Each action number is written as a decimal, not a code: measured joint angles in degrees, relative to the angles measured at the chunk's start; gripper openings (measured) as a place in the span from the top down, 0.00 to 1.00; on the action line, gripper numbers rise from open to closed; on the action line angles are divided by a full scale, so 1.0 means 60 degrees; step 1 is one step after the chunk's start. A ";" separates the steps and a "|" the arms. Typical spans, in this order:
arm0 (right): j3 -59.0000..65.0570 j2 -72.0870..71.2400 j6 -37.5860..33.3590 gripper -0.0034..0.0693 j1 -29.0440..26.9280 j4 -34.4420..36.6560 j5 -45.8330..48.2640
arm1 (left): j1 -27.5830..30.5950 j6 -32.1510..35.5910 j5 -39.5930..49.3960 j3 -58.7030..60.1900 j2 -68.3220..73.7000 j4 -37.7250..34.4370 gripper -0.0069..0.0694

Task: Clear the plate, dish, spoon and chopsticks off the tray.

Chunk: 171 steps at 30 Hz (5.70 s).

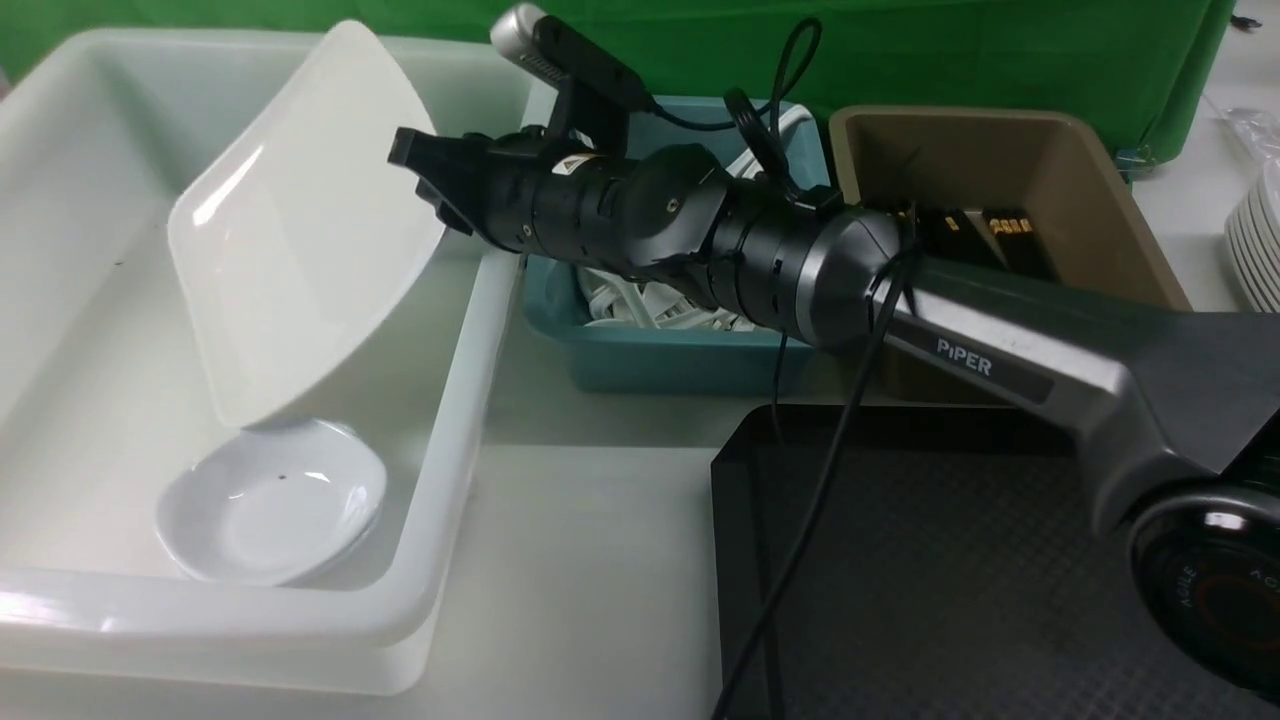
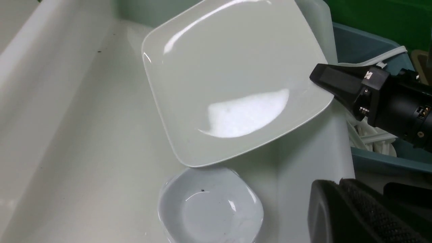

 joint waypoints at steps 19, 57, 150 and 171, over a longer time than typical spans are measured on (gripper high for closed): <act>-0.0029 -0.0051 0.0574 0.61 0.0000 0.0111 -0.0310 | 0.0000 0.0007 0.0025 0.0000 0.0000 0.0022 0.90; -0.0111 -0.4889 -0.1992 0.92 -0.2660 -0.5380 1.0003 | 0.2401 0.0677 0.0620 -0.1247 0.8272 -0.0136 0.90; 1.4924 -2.0876 0.1006 0.77 -0.4841 -0.9009 -0.1791 | -0.1234 0.3447 -0.4987 0.6897 -0.5989 -0.3937 0.90; 1.4924 -2.0876 0.1050 0.73 -0.4841 -0.9009 -0.1791 | -0.0151 0.3595 -0.5939 0.8176 -0.6671 -0.2161 0.90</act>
